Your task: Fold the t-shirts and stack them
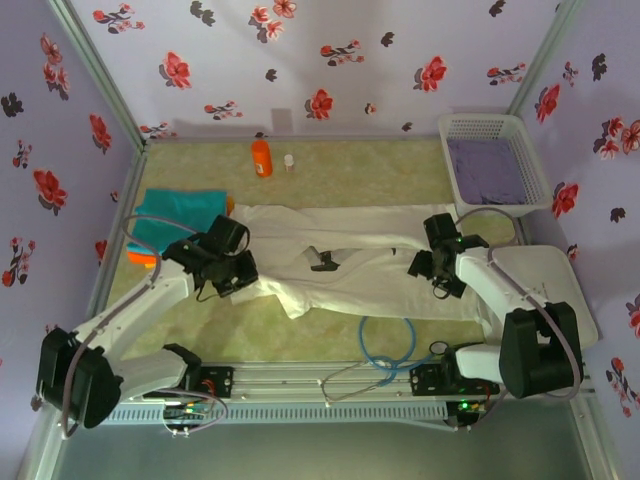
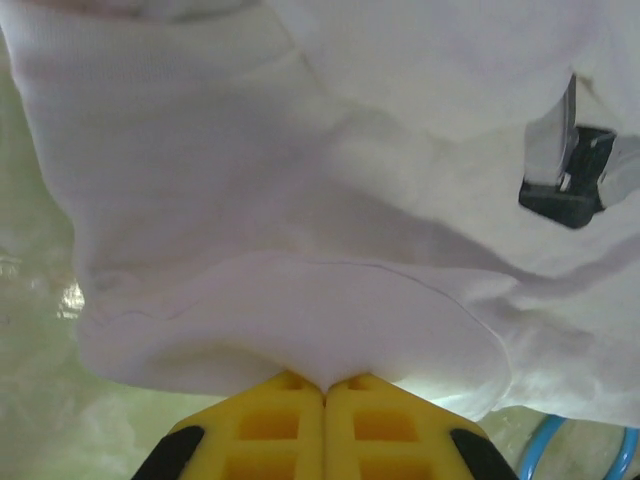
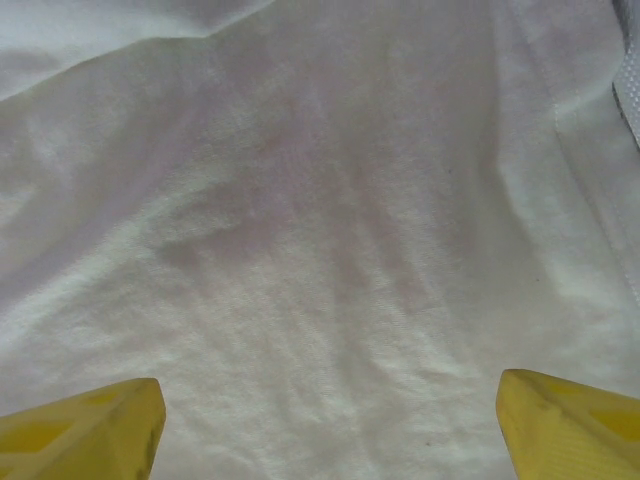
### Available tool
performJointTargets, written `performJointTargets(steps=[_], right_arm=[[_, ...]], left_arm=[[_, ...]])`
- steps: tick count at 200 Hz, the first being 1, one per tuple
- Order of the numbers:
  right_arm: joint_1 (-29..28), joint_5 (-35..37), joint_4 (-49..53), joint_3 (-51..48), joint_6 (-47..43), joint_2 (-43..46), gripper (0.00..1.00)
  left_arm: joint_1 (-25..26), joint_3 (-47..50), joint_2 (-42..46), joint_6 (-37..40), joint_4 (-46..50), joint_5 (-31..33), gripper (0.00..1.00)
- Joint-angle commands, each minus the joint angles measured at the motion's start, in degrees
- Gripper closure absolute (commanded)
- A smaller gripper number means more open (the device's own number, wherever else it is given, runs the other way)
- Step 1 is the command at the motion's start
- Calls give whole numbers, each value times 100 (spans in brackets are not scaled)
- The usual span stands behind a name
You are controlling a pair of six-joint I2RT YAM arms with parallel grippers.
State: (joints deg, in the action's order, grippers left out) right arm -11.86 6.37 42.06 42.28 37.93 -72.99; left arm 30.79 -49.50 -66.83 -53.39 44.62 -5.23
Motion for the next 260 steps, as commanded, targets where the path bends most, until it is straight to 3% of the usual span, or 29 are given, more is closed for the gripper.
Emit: performJointTargets(steps=[1, 60, 104, 134, 202, 238, 260], right_arm=[[52, -3, 324, 120, 27, 24, 14], [47, -203, 534, -162, 307, 188, 17], [-51, -378, 548, -586, 668, 534, 22], [-208, -297, 665, -828, 857, 652, 21], [-357, -38, 758, -1056, 1162, 1067, 22], [-413, -268, 110, -1102, 1296, 394, 26], [-525, -276, -321, -1134, 1471, 78, 33]], left_arm=[[-332, -331, -440, 823, -24, -96, 100], [-1109, -896, -1677, 1550, -385, -294, 100], [-1318, -1114, -2301, 1708, -715, -380, 100], [-1375, -1218, -2602, 1814, -759, -477, 85], [-1382, -1214, -2584, 1871, -753, -526, 72], [-1383, -1204, -2271, 1901, -553, -522, 64], [-1395, -1245, -2153, 2001, -351, -522, 58]])
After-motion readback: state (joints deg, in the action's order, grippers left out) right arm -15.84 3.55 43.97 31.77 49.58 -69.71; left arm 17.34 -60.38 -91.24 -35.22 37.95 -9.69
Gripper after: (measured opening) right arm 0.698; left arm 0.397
